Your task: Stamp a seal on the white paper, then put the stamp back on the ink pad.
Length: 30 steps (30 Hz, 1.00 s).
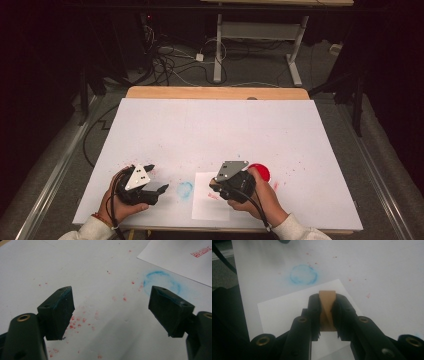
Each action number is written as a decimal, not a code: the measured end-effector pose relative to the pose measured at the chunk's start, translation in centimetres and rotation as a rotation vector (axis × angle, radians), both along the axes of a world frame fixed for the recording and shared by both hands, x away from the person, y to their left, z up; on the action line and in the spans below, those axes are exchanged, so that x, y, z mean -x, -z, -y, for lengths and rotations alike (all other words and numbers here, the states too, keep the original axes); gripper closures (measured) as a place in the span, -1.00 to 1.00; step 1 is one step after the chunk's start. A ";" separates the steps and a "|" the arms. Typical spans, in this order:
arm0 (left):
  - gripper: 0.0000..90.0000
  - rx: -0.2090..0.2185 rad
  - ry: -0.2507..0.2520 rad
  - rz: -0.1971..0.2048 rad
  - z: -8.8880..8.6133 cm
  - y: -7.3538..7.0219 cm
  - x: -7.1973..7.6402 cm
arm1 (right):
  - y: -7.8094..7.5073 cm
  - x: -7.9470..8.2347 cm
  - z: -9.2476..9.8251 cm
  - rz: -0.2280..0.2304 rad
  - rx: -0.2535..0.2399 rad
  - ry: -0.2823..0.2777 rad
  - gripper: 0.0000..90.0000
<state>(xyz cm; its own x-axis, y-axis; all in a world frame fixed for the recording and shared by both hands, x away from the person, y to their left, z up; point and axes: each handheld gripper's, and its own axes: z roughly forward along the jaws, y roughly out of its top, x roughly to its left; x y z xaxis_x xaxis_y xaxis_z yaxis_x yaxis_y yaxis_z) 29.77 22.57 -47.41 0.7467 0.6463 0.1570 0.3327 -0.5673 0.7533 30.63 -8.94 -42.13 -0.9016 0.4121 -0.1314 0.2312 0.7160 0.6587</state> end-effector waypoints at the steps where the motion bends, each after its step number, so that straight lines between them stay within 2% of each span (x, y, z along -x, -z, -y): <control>1: -0.55 -0.001 0.000 0.001 -0.1 0.0 0.0 | -0.1 0.0 0.1 0.003 -0.004 -0.003 0.70; 25: -0.55 -0.004 -0.005 -0.008 -0.2 0.2 0.1 | -2.8 -0.2 1.9 0.066 -0.047 0.028 0.70; 30: -0.55 -0.003 -0.011 -0.005 -0.3 0.1 0.3 | -3.2 -0.5 2.7 0.075 -0.052 0.055 0.70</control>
